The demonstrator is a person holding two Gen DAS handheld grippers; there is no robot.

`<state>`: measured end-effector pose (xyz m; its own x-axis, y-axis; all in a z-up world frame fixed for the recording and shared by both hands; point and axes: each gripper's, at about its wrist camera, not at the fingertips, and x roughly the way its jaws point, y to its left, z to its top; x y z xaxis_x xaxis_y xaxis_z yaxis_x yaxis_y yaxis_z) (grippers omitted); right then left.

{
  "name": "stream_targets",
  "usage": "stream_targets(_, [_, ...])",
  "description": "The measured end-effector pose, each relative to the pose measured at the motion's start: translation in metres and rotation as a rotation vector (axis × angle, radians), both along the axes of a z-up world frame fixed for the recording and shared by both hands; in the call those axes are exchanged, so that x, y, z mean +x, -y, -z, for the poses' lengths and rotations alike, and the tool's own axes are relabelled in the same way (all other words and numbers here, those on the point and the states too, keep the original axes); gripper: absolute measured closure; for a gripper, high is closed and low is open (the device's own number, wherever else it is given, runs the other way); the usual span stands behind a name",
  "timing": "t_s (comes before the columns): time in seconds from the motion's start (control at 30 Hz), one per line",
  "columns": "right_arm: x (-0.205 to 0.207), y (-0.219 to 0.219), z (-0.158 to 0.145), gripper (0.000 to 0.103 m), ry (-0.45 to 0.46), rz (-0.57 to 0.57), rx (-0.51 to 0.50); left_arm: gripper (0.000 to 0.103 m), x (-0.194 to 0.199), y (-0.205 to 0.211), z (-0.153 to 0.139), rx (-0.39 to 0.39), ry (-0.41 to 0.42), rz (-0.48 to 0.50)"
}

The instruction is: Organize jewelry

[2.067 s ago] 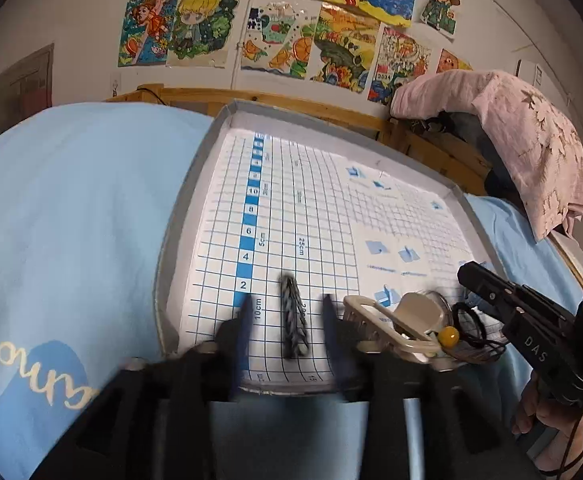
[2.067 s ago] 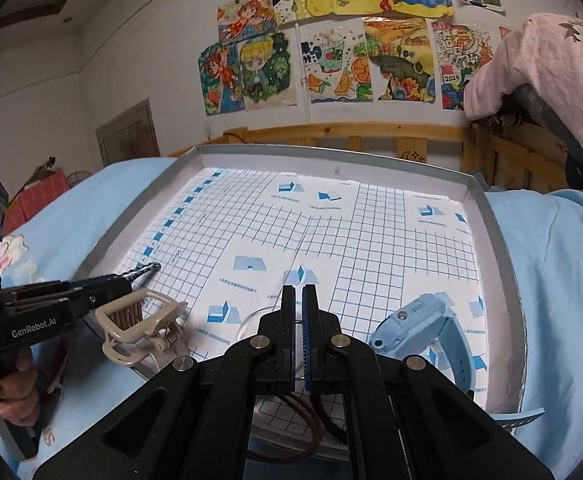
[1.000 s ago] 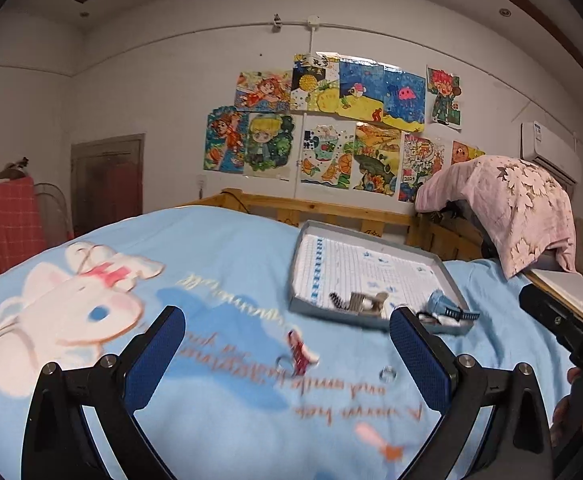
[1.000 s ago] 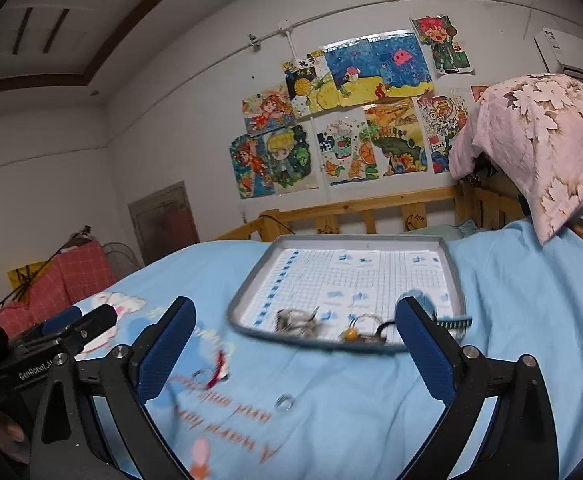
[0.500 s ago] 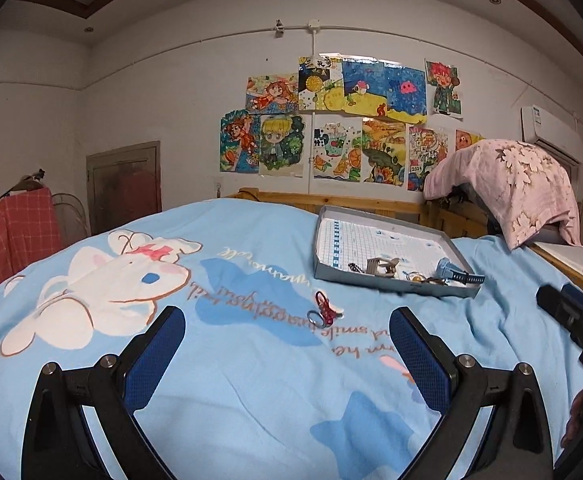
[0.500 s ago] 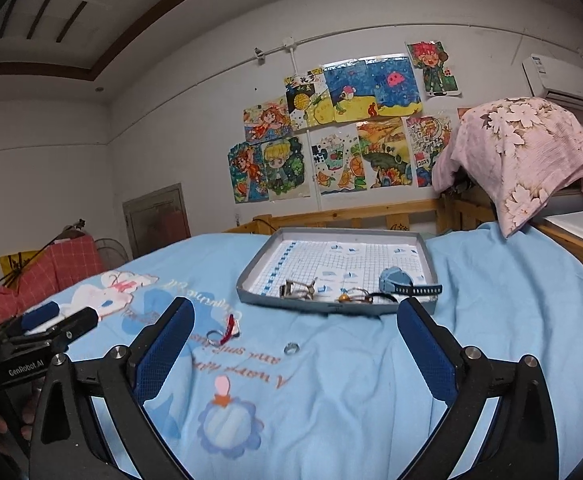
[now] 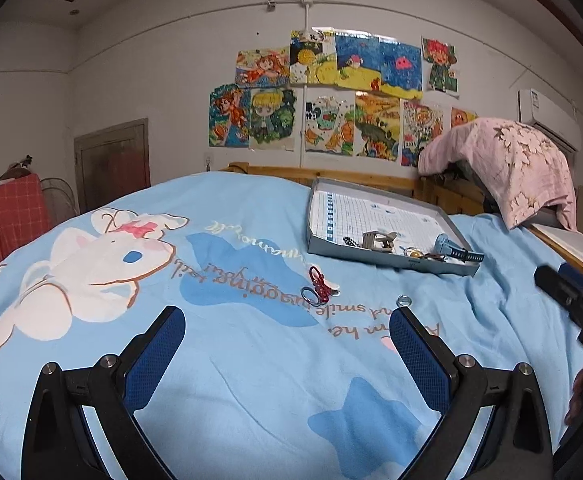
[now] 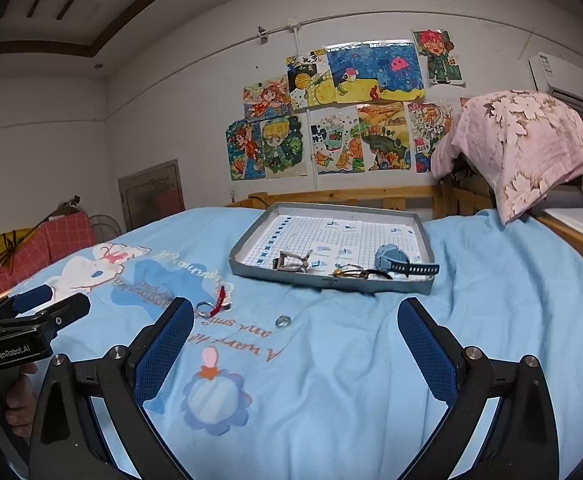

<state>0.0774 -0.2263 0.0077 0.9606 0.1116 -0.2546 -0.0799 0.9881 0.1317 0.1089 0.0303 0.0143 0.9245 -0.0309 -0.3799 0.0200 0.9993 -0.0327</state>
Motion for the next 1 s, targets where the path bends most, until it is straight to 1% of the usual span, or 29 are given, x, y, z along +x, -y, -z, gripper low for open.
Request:
stream_targets(0.1, [0.011, 0.002, -0.008, 0.003, 0.007, -0.001, 0.004, 0.0, 0.011, -0.002, 0.0, -0.005, -0.015, 0.001])
stream_targets(0.2, [0.024, 0.002, -0.017, 0.003, 0.023, -0.005, -0.024, 0.0, 0.025, -0.003, -0.003, -0.001, -0.018, 0.005])
stream_targets(0.37, [0.048, 0.0, -0.032, 0.003, 0.069, -0.006, -0.075, 0.0, 0.049, -0.003, -0.013, 0.0, 0.013, -0.009])
stream_targets(0.5, [0.068, -0.002, -0.047, 0.003, 0.122, -0.007, -0.086, 0.0, 0.07, 0.001, -0.024, -0.016, 0.052, -0.017])
stream_targets(0.67, [0.09, -0.011, -0.058, 0.003, 0.157, -0.02, -0.099, 0.0, 0.095, 0.004, -0.03, -0.035, 0.076, -0.022])
stream_targets(0.83, [0.116, -0.016, -0.054, 0.003, 0.156, -0.03, -0.111, 0.0, 0.121, 0.007, -0.023, -0.03, 0.064, -0.023])
stream_targets(1.0, [0.141, -0.012, -0.032, 0.003, 0.088, -0.039, -0.099, 0.0, 0.145, 0.008, -0.001, -0.004, 0.024, -0.055])
